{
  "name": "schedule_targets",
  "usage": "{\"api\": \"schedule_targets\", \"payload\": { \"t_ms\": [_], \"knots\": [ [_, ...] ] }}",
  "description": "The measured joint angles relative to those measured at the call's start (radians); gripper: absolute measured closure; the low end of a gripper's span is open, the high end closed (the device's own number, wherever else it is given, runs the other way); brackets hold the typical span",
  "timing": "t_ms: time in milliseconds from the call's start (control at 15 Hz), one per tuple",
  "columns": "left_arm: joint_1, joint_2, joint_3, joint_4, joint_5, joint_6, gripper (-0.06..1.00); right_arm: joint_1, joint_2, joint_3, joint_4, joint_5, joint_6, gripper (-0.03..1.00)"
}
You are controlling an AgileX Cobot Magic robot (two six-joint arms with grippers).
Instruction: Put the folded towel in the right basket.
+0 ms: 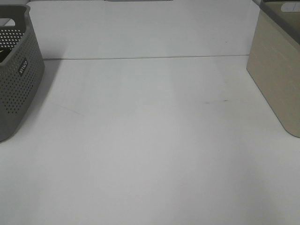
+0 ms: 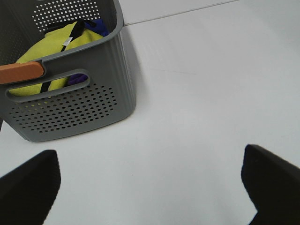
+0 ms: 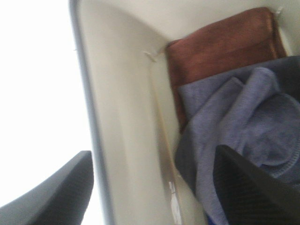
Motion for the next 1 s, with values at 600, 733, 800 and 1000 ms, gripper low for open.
{"api": "schedule_targets", "payload": {
  "t_ms": [600, 733, 800, 1000],
  "knots": [
    [0.0, 0.0, 0.0, 0.0, 0.0, 0.0, -0.04, 0.246, -0.139, 0.0, -0.002, 0.152, -0.021, 0.29],
    [0.0, 0.0, 0.0, 0.0, 0.0, 0.0, -0.04, 0.246, -0.229, 0.052, -0.073, 0.151, 0.032, 0.29],
    [0.0, 0.0, 0.0, 0.0, 0.0, 0.0, -0.04, 0.246, -0.275, 0.103, -0.094, 0.151, 0.04, 0.29],
    [0.0, 0.0, 0.0, 0.0, 0.0, 0.0, -0.04, 0.246, -0.468, 0.335, -0.133, 0.151, 0.054, 0.29]
  ]
}}
